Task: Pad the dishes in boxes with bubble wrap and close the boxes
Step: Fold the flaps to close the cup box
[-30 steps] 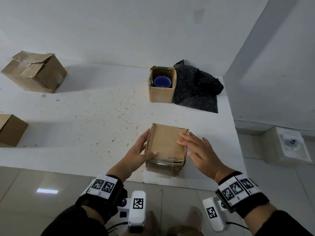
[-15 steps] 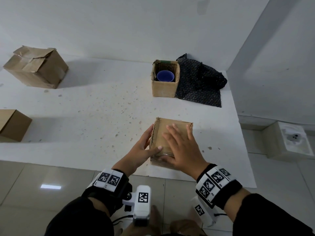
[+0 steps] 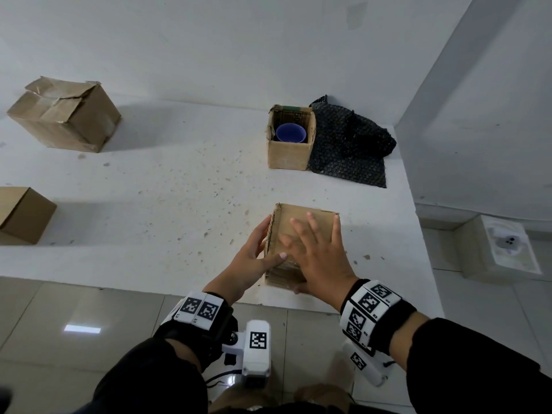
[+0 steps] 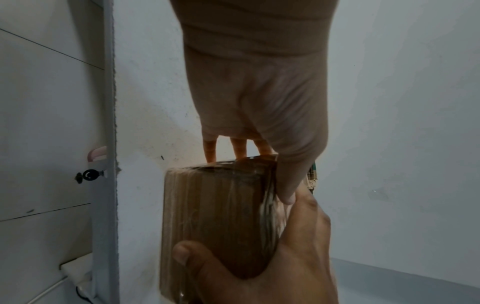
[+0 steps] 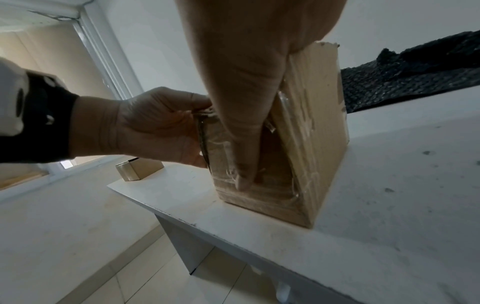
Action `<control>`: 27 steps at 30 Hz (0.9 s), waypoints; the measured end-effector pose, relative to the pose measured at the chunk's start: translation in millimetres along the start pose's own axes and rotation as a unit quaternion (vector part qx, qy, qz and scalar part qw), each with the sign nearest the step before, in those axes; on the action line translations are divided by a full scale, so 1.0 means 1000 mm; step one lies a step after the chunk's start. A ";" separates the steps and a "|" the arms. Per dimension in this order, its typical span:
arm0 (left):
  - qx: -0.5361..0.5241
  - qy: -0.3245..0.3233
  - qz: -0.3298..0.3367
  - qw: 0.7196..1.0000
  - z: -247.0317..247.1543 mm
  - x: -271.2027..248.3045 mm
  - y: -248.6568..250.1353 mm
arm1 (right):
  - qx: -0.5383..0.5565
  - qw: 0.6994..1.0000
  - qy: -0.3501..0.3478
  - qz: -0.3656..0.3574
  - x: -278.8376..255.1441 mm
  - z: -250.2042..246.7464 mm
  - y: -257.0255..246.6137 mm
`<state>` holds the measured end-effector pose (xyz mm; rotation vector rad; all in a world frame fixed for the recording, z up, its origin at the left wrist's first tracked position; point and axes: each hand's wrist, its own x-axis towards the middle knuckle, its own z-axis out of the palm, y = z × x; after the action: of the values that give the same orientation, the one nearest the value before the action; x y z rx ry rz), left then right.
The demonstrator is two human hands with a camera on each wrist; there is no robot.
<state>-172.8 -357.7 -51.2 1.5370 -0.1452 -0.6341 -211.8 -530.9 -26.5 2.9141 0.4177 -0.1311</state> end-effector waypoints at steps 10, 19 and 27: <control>-0.001 -0.007 0.008 1.000 0.001 -0.002 0.005 | 0.098 0.993 0.054 -0.037 -0.003 0.005 0.009; 0.011 -0.011 0.002 1.000 0.000 -0.003 0.008 | 0.063 0.996 0.051 -0.043 -0.006 0.006 0.012; -0.060 -0.005 -0.034 0.998 0.002 0.000 0.019 | 0.092 0.989 0.062 -0.093 -0.007 0.005 0.018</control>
<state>-168.0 -361.5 -33.5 1.4285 -0.0620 -0.6926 -213.6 -550.6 -27.6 3.0683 0.7360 -0.0159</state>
